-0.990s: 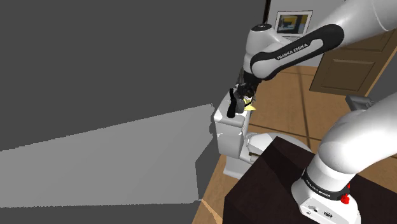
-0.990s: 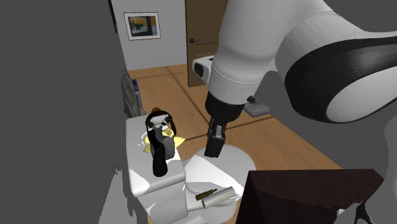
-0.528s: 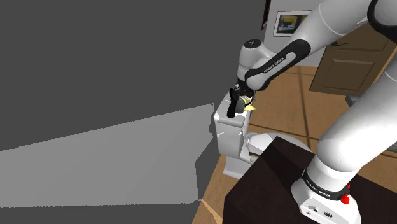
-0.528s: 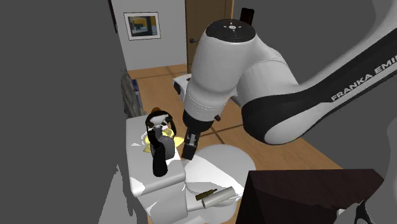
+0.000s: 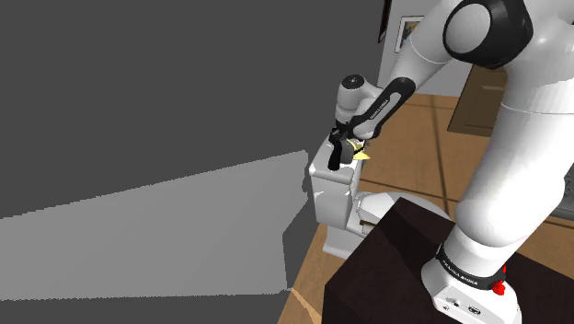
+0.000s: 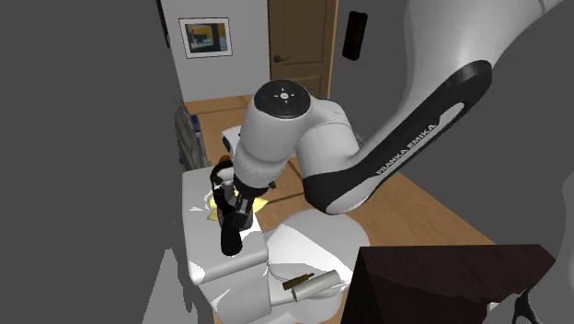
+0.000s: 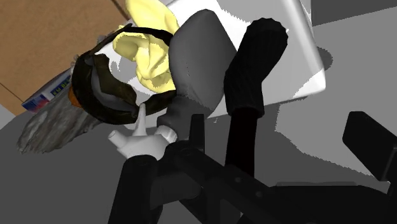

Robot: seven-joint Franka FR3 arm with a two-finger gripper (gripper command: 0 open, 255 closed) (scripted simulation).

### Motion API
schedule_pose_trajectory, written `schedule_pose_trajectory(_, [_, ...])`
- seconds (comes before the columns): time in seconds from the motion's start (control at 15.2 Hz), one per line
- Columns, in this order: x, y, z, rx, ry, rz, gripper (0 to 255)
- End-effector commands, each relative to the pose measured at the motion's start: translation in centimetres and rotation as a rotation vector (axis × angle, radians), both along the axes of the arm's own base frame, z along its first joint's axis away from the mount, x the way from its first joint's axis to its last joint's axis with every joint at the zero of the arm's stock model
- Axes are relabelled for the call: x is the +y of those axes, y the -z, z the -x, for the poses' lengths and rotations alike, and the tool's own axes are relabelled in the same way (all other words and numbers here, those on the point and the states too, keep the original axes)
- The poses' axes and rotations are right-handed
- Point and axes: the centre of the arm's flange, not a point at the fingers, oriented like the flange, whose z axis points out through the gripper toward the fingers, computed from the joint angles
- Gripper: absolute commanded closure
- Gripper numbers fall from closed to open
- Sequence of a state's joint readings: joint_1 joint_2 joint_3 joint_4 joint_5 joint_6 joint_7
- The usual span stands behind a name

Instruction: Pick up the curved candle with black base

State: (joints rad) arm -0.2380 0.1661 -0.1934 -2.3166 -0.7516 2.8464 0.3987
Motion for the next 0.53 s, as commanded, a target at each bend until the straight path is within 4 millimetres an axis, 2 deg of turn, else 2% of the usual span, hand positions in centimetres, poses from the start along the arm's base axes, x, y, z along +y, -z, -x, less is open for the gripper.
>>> schedule_pose_trajectory(0.0, [-1.1,1.7,-1.1,-0.018,-0.006,0.023,0])
schedule_pose_trajectory(0.2, [-3.0,3.6,-3.5,-0.043,-0.011,0.058,0])
schedule_pose_trajectory(0.46, [-3.1,5.3,-3.7,-0.045,-0.011,0.06,0])
